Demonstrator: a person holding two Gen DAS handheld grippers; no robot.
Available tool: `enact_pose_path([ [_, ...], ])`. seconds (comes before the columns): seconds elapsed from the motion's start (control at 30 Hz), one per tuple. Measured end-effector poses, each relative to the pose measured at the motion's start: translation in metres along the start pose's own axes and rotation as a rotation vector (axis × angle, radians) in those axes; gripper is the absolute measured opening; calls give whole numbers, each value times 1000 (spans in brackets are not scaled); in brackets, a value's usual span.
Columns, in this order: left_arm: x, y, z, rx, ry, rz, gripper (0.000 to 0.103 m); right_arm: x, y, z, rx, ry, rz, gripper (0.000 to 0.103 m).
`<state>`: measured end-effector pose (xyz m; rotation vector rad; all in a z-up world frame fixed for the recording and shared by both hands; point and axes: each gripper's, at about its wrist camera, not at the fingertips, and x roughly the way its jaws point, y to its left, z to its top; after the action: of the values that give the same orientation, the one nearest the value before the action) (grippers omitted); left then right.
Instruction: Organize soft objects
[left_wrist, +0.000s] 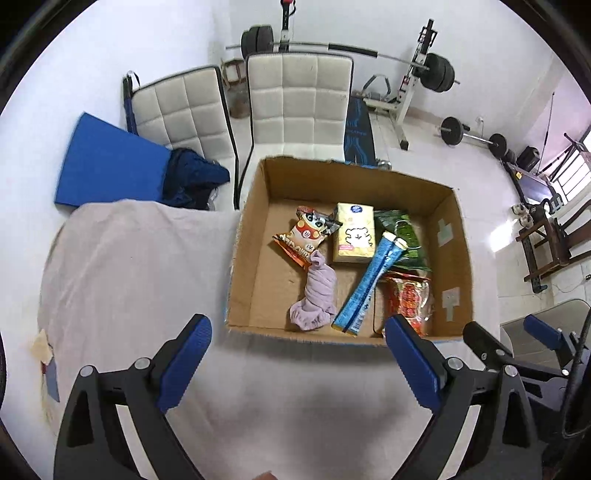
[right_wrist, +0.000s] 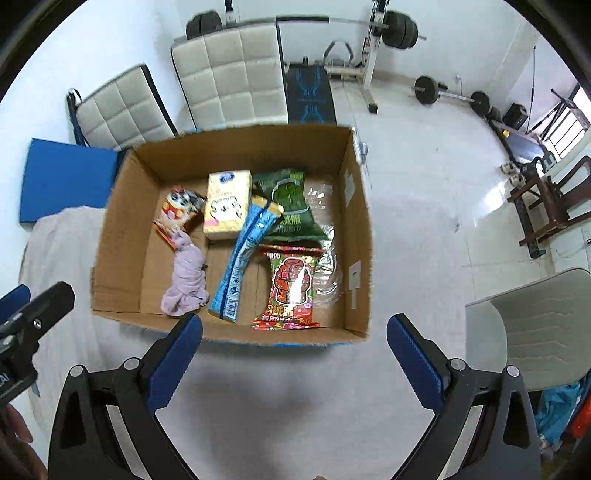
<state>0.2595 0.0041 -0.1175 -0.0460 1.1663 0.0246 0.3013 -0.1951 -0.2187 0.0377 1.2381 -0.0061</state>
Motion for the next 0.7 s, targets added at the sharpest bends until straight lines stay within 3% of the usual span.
enact_pose_path([
  [0.37, -97, -1, -34, 24, -108, 3, 97, -121, -17, -46, 20, -135, 41, 102],
  [0.7, -154, 3, -58, 24, -152, -4, 97, -213, -19, -81, -6, -227, 58, 102],
])
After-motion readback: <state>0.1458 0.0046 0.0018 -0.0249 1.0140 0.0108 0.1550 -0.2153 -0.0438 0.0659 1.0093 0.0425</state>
